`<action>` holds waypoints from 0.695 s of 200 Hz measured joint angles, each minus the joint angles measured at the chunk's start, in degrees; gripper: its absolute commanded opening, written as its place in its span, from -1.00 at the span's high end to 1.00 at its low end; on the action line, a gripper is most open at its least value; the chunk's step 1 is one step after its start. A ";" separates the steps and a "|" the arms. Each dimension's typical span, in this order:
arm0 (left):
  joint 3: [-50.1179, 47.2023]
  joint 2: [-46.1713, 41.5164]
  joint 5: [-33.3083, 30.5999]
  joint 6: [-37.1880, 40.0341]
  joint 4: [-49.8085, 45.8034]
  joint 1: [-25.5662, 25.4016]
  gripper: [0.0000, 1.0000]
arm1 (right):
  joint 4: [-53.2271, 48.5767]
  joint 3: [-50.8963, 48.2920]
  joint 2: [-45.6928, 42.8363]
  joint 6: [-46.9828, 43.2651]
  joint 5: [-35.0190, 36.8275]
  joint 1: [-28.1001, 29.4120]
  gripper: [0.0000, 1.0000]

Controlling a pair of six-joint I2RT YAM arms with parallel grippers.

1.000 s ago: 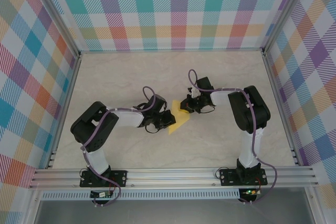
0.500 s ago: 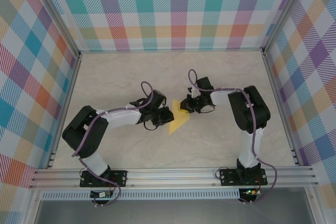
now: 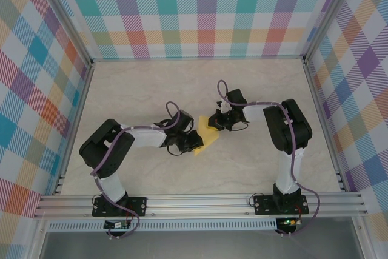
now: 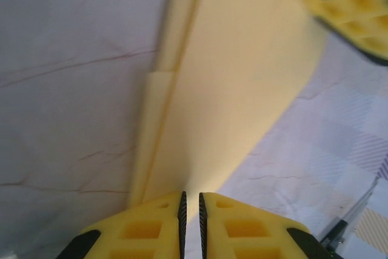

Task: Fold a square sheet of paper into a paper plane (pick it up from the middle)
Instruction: Fourth fold the wing at the center of the table.

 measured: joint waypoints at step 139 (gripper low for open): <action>-7.72 -7.43 -1.90 0.74 -0.11 -0.04 0.75 | -0.02 0.00 0.00 -0.39 0.09 0.00 0.94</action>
